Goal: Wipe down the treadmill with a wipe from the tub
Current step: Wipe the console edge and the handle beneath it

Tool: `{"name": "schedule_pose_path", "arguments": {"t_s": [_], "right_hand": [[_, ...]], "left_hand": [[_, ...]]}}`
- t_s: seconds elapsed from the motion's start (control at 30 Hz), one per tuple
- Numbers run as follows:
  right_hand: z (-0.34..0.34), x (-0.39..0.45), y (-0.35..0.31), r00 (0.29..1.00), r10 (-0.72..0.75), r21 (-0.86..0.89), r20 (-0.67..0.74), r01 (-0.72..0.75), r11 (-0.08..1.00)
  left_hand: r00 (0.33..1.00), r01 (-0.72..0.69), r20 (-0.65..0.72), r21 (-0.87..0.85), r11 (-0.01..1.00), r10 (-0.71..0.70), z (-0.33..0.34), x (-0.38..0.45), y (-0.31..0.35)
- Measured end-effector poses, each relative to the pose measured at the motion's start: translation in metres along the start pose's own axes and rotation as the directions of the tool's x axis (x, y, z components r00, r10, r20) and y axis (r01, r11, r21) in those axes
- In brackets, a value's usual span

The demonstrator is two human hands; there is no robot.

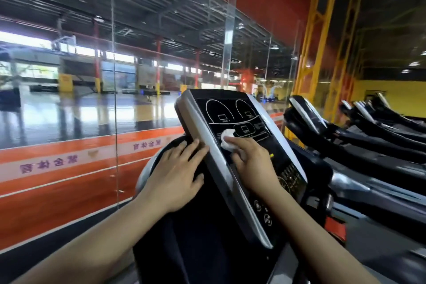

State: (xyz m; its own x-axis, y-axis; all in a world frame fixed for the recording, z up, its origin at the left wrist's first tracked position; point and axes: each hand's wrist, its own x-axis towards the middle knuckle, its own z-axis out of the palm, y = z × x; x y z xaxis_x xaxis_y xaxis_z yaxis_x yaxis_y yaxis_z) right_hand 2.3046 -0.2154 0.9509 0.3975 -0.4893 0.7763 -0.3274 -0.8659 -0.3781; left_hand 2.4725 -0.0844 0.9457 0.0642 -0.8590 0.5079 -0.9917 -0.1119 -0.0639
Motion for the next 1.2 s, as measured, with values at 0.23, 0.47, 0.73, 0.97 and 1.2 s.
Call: {"name": "schedule_pose_path", "arguments": {"t_s": [0.23, 0.47, 0.73, 0.97, 1.2], "right_hand": [[0.044, 0.086, 0.004, 0.999, -0.037, 0.202, -0.028, 0.042, 0.979], [0.063, 0.191, 0.047, 0.984, 0.175, 0.144, 0.042, -0.179, 0.973], [0.076, 0.169, -0.009, 0.936, -0.335, 0.256, 0.108, 0.299, 0.919], [0.059, 0.183, 0.066, 0.987, 0.118, 0.086, 0.106, -0.127, 0.988], [0.064, 0.136, 0.039, 0.941, -0.297, 0.284, 0.163, 0.244, 0.927]], "left_hand": [[0.997, 0.023, -0.067, -0.013, 1.000, -0.024, 0.010, 0.000, 0.001], [0.995, 0.001, -0.100, -0.072, 0.997, -0.008, 0.011, -0.001, -0.003], [0.996, 0.010, -0.089, -0.088, 0.996, -0.018, 0.012, 0.000, -0.002], [0.996, 0.011, -0.086, -0.057, 0.998, -0.016, 0.013, 0.001, 0.001], [0.996, 0.010, -0.083, -0.027, 1.000, -0.012, 0.013, 0.000, 0.001]]}}
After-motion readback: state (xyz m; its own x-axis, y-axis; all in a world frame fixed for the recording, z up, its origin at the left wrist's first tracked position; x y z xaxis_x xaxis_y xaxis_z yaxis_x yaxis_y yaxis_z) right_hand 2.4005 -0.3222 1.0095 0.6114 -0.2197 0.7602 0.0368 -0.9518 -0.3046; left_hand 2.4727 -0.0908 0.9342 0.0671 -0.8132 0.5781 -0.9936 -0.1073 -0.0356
